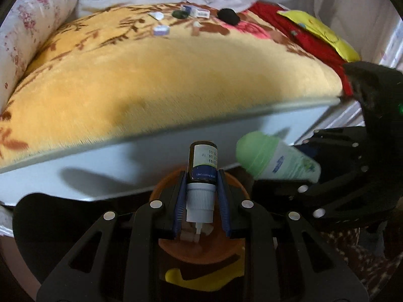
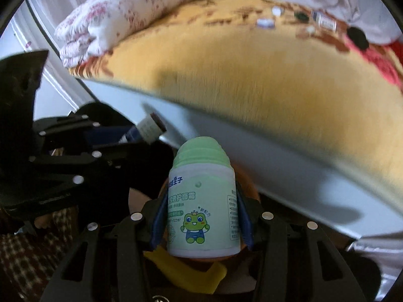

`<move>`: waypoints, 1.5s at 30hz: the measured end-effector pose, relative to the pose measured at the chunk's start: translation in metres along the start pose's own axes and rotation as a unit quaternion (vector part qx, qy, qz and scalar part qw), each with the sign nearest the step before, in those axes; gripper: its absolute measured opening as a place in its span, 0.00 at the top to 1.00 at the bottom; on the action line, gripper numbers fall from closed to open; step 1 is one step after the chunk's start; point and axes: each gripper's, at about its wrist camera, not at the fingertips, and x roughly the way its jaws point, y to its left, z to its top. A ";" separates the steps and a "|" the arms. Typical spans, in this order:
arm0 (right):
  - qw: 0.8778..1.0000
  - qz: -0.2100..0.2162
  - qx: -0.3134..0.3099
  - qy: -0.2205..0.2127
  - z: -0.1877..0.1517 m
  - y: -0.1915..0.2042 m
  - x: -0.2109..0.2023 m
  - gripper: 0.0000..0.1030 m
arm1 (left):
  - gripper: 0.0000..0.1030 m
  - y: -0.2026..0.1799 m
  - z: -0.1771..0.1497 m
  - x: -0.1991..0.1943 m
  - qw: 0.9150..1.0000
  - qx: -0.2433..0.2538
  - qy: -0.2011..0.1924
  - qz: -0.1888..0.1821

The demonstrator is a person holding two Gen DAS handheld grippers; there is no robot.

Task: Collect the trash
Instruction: 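Carry both bottles over the orange bin and open both tools to drop them, then grasp the grey square strainer with the left tool while the right tool grasps the tan lipstick tube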

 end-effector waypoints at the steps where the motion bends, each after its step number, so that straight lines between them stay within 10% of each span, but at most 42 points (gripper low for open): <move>1: 1.000 0.004 0.000 0.013 -0.007 0.002 0.005 0.54 | 0.74 -0.001 -0.003 0.000 1.000 -0.002 0.003 0.000; 5: 0.999 0.006 0.002 0.039 -0.023 0.007 0.018 0.43 | 0.35 0.001 -0.009 -0.008 1.000 -0.016 -0.007 0.015; 12: 0.998 -0.050 0.010 -0.027 -0.004 -0.009 -0.016 0.36 | 0.26 0.012 0.011 -0.024 0.998 -0.032 -0.047 0.040; 27: 0.978 -0.079 0.050 -0.188 0.080 -0.066 -0.075 0.33 | 0.22 0.030 0.157 0.012 0.985 -0.023 -0.150 0.082; 42: 0.973 -0.109 0.063 -0.195 0.091 -0.102 -0.064 0.33 | 0.22 0.072 0.270 0.148 0.993 -0.056 -0.025 0.096; 44: 0.973 -0.110 0.069 -0.193 0.092 -0.106 -0.062 0.33 | 0.29 0.074 0.274 0.157 0.993 -0.059 -0.007 0.100; 45: 0.972 -0.109 0.072 -0.193 0.093 -0.109 -0.062 0.33 | 0.49 0.075 0.275 0.161 0.993 -0.059 0.001 0.098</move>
